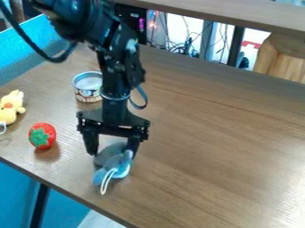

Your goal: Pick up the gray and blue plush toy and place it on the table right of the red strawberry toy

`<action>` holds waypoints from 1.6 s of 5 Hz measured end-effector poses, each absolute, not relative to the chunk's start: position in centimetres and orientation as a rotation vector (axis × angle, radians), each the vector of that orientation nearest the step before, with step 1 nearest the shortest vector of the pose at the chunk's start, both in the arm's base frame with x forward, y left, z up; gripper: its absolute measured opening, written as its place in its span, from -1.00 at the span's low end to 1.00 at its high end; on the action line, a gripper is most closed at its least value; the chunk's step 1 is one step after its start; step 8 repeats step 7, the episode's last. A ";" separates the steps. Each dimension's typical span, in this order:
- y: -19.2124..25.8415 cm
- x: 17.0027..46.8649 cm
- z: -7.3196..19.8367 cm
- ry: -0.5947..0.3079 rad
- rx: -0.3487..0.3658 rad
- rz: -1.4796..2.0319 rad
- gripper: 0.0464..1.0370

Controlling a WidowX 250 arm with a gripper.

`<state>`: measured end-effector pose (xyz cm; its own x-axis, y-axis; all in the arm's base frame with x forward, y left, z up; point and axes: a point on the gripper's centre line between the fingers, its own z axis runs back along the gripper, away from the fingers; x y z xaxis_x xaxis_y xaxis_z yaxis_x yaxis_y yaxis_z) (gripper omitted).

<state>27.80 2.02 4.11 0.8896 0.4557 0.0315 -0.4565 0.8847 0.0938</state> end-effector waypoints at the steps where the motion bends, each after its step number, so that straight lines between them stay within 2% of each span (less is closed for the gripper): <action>1: 2.1 27.1 7.1 -0.082 0.084 0.494 0.95; 2: 3.3 26.6 8.7 -0.120 0.050 0.477 0.95; 3: 5.4 26.4 10.0 -0.100 0.073 0.417 0.95; 4: 8.5 28.0 10.6 -0.035 0.130 0.291 0.95; 5: 10.7 31.0 11.6 0.043 0.188 0.078 0.95; 6: 11.4 32.3 13.1 0.059 0.249 -0.072 0.95; 7: 10.6 32.9 12.5 0.005 0.212 -0.164 0.95; 8: 10.6 32.9 12.5 0.005 0.212 -0.164 0.95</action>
